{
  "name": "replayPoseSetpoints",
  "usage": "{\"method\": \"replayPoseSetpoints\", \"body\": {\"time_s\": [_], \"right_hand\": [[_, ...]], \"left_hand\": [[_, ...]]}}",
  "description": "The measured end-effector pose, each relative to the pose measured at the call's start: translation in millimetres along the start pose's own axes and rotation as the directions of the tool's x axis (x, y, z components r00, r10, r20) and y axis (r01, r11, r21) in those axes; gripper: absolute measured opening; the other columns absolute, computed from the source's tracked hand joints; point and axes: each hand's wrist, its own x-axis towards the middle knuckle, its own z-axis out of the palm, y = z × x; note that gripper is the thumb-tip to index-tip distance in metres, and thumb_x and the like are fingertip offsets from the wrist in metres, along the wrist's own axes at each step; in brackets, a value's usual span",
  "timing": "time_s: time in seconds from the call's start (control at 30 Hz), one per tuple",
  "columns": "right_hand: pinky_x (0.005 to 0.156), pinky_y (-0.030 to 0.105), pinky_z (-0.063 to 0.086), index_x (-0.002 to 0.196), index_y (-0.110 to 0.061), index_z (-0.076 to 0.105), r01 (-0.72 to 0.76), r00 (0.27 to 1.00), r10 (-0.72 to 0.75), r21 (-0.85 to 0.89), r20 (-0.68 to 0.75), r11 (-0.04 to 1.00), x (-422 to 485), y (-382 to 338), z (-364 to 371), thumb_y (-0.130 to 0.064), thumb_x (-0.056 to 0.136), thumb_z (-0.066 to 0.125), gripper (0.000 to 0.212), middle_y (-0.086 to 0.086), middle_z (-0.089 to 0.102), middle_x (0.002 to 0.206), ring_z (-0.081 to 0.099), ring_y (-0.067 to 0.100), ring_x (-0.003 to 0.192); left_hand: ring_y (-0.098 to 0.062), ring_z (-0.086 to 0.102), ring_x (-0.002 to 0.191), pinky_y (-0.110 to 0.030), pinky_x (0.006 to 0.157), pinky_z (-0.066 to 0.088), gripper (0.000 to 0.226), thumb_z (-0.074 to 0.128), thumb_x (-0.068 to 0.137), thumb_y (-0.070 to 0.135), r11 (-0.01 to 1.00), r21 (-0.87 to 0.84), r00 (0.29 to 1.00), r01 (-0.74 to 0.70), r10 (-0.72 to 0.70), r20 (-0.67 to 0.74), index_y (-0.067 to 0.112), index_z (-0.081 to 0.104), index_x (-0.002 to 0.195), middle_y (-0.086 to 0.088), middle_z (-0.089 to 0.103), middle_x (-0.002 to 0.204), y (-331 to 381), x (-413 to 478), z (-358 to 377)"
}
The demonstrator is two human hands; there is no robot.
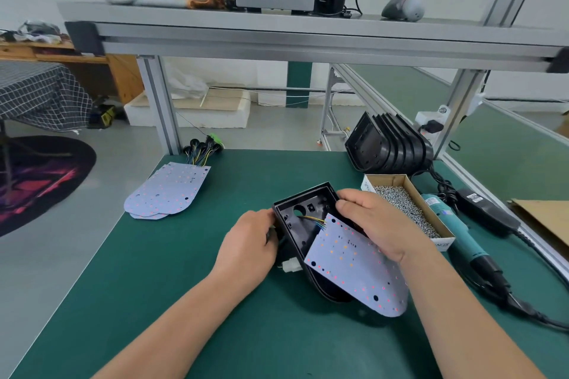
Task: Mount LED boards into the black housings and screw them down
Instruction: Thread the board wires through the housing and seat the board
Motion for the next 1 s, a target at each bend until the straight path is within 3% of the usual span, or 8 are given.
{"method": "replayPoseSetpoints", "body": {"time_s": [0.17,0.27,0.47,0.6,0.67,0.73,0.87,1.0], "right_hand": [[0.119,0.043,0.042,0.137,-0.028,0.067,-0.018,0.999,0.022,0.089,-0.048,0.996,-1,1,4,-0.016,0.107,0.056,0.034,-0.011,0.071,0.133,0.063,0.009,0.127],[0.115,0.045,0.046,0.131,-0.026,0.07,-0.039,0.995,0.054,0.175,-0.081,0.984,3,5,11,-0.014,0.107,0.057,0.03,-0.008,0.076,0.125,0.069,0.012,0.119],[0.099,0.036,0.051,0.121,-0.031,0.074,-0.047,0.979,0.093,0.24,-0.18,0.97,7,13,27,-0.017,0.107,0.055,0.028,-0.016,0.077,0.115,0.071,0.003,0.109],[0.104,0.051,0.053,0.124,-0.043,0.071,-0.035,0.972,0.104,0.306,-0.212,0.951,5,13,38,-0.019,0.101,0.053,0.038,-0.005,0.078,0.11,0.073,0.018,0.106],[0.1,0.048,0.052,0.125,-0.064,0.062,-0.011,0.977,0.06,0.23,-0.205,0.973,5,14,38,-0.027,0.095,0.053,0.049,-0.007,0.075,0.107,0.068,0.019,0.097],[0.094,0.029,0.049,0.136,-0.073,0.047,0.065,0.98,-0.039,0.126,-0.196,0.99,0,13,32,-0.031,0.1,0.056,0.056,-0.023,0.067,0.12,0.066,0.009,0.101],[0.117,0.017,0.027,0.139,-0.056,0.057,0.223,0.975,-0.222,-0.171,0.025,0.96,-6,15,13,-0.035,0.102,0.069,0.044,-0.022,0.027,0.166,0.027,-0.009,0.15],[0.118,0.025,0.03,0.12,-0.037,0.07,0.183,0.981,-0.156,-0.29,0.114,0.939,-7,14,7,-0.041,0.089,0.084,0.034,-0.017,0.037,0.159,0.038,-0.007,0.143]], "left_hand": [[-0.024,0.059,0.084,-0.044,0.075,0.052,0.017,0.049,0.098,0.012,0.995,0.079,0.99,-0.067,0.057,0.126,0.027,0.046,0.105,0.003,0.064,0.093,1,1,-10],[-0.013,0.064,0.094,-0.035,0.087,0.051,0.02,0.051,0.1,0.015,0.994,-0.106,0.978,-0.037,0.058,0.202,0.029,0.055,0.115,0.02,0.072,0.105,2,-1,-16],[-0.009,0.06,0.13,-0.038,0.108,0.044,0.047,0.036,0.105,0.067,0.923,-0.378,0.952,0.07,0.051,0.302,0.042,0.056,0.139,0.016,0.069,0.133,-5,-9,-25],[-0.006,0.068,0.115,-0.042,0.1,0.052,0.052,0.051,0.092,0.081,0.915,-0.392,0.982,0.092,-0.018,0.188,0.047,0.06,0.129,0.018,0.073,0.123,-2,-6,-15],[-0.006,0.07,0.106,-0.042,0.097,0.054,0.042,0.056,0.091,0.074,0.915,-0.387,0.988,0.114,-0.064,0.139,0.047,0.065,0.122,0.018,0.076,0.115,-2,-3,-11],[-0.01,0.071,0.109,-0.047,0.101,0.054,0.041,0.055,0.092,0.069,0.908,-0.396,0.986,0.139,-0.091,0.137,0.042,0.067,0.121,0.014,0.076,0.115,-3,-3,-9],[-0.012,0.071,0.112,-0.05,0.106,0.052,0.038,0.054,0.092,0.064,0.884,-0.438,0.983,0.164,-0.113,0.142,0.042,0.07,0.119,0.015,0.077,0.115,-3,-1,-8],[-0.011,0.071,0.114,-0.049,0.108,0.052,0.035,0.056,0.095,0.056,0.869,-0.472,0.985,0.147,-0.085,0.15,0.042,0.07,0.124,0.016,0.077,0.119,0,-2,-8]]}}
